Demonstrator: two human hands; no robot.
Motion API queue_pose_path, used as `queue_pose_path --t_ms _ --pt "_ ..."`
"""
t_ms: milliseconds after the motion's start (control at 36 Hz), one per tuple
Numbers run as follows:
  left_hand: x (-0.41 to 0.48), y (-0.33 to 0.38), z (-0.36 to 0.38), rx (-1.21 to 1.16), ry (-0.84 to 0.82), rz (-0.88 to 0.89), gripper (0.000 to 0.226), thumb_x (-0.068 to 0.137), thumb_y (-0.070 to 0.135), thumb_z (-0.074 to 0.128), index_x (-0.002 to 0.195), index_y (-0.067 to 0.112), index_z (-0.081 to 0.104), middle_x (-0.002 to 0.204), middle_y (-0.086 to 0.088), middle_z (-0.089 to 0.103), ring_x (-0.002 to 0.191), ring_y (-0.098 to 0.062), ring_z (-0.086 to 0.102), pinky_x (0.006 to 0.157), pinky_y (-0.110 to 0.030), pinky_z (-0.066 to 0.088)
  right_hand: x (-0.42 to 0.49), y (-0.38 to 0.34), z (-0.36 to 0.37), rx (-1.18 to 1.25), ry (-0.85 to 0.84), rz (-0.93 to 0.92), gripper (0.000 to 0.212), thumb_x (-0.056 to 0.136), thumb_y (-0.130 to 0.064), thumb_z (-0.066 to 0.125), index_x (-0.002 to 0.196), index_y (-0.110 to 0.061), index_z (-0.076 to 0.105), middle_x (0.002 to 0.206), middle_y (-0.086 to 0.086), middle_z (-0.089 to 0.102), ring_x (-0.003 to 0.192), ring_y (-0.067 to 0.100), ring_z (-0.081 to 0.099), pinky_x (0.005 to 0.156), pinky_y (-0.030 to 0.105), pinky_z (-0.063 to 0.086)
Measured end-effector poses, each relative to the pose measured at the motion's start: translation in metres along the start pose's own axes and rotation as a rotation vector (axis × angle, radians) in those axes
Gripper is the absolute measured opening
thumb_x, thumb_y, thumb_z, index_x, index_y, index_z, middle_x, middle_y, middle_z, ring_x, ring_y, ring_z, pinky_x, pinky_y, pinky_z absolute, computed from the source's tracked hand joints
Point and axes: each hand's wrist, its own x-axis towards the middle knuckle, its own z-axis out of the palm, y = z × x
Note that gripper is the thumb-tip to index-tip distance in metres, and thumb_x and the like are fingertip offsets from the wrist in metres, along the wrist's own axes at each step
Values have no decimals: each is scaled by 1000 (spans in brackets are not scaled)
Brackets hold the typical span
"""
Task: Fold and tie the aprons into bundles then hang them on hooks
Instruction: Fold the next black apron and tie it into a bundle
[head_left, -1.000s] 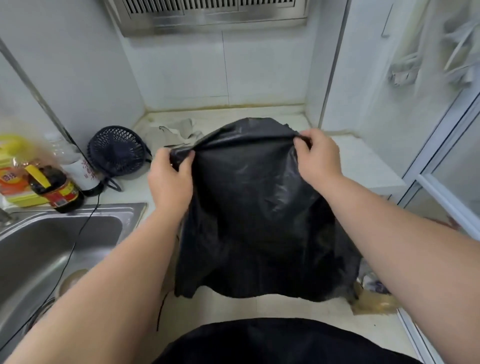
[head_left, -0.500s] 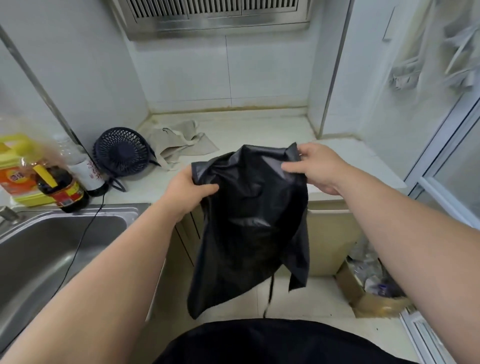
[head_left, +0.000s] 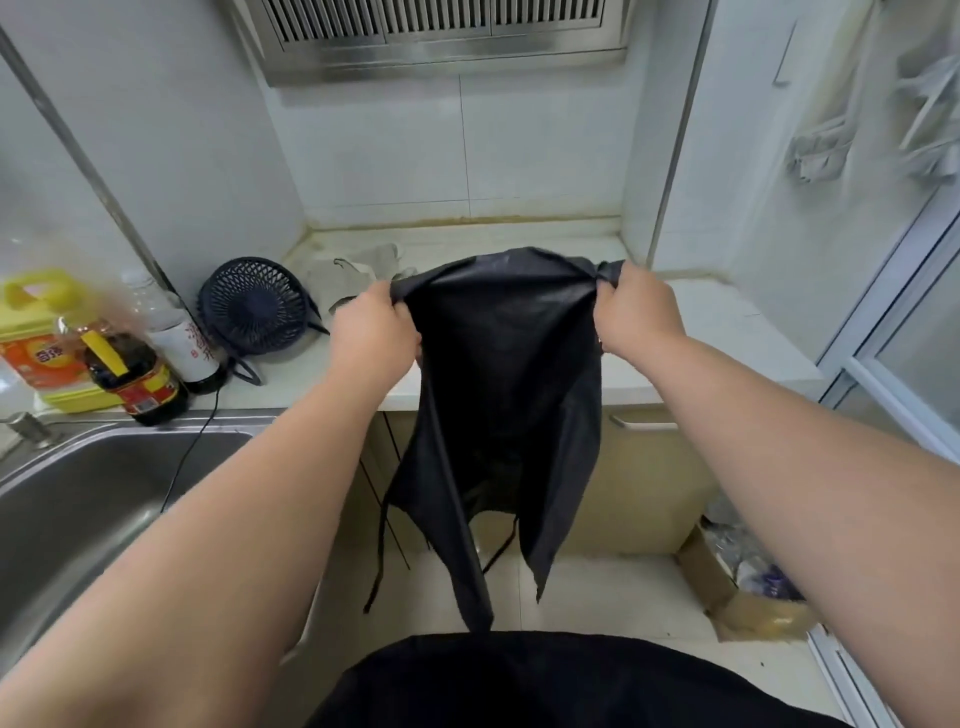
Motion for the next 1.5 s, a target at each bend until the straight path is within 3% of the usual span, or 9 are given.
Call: queue_pose_path --t_ms 194,278,361,472,583,917,1000,1167,1500 --pt "9 20 -17 -338 91 4 34 97 5 30 114 16 57 73 -6 64 57 -11 63 62 -25 58 8 -23 -7 282 87 -18 15 99 -19 36 95 -10 47 88 6 51 82 30 61 80 50 54" --pt "12 21 -23 -596 52 -37 30 100 2 31 107 18 56 87 -8 65 75 -11 66 68 -21 56 10 -30 -8 524 35 17 14 99 -13 36 99 -16 50 84 -1 53 73 9 56 78 39 56" --pt "18 22 -26 -726 -10 -48 30 98 -1 36 105 17 59 105 -4 66 100 -14 66 84 -25 55 14 -33 -10 627 24 38 22 95 -6 38 100 -17 56 85 -2 54 80 14 56 84 36 56" --pt "28 27 -18 -761 -103 -27 32 98 7 44 124 17 59 104 2 62 92 -12 56 84 -30 47 25 -28 -11 497 97 19 19 89 -9 40 95 -9 58 86 2 56 81 25 56 85 48 54" --pt "42 33 -7 -770 -121 -24 50 99 13 45 148 18 35 140 4 50 119 -6 49 109 -31 36 42 -26 -12 459 127 -11 17 89 -10 40 76 -18 48 69 -2 45 62 17 40 64 31 35" --pt "140 72 60 -940 -101 -71 47 101 7 43 145 20 39 123 12 53 97 3 56 86 -19 47 155 -10 -10 471 110 -63 19 97 -18 39 109 -10 52 92 2 52 80 15 45 70 27 38" --pt "178 81 86 -976 -93 -74 51 100 6 44 148 19 34 125 10 55 92 7 56 98 -23 46 199 -4 -4 436 82 -93 23 99 -19 37 116 -11 51 98 1 51 87 16 45 77 26 35" --pt "266 94 131 -945 -127 -31 56 94 5 43 148 16 33 144 -3 48 130 -17 49 113 -41 34 299 1 14 410 60 -116 15 100 -18 35 105 -12 48 85 -3 48 78 14 43 62 23 34" --pt "388 99 200 -922 -28 -149 54 94 -1 41 147 11 36 144 -8 48 117 -12 54 109 -36 40 451 21 73 328 -29 -126 29 100 -17 35 125 -10 47 109 5 52 95 18 46 82 23 34"
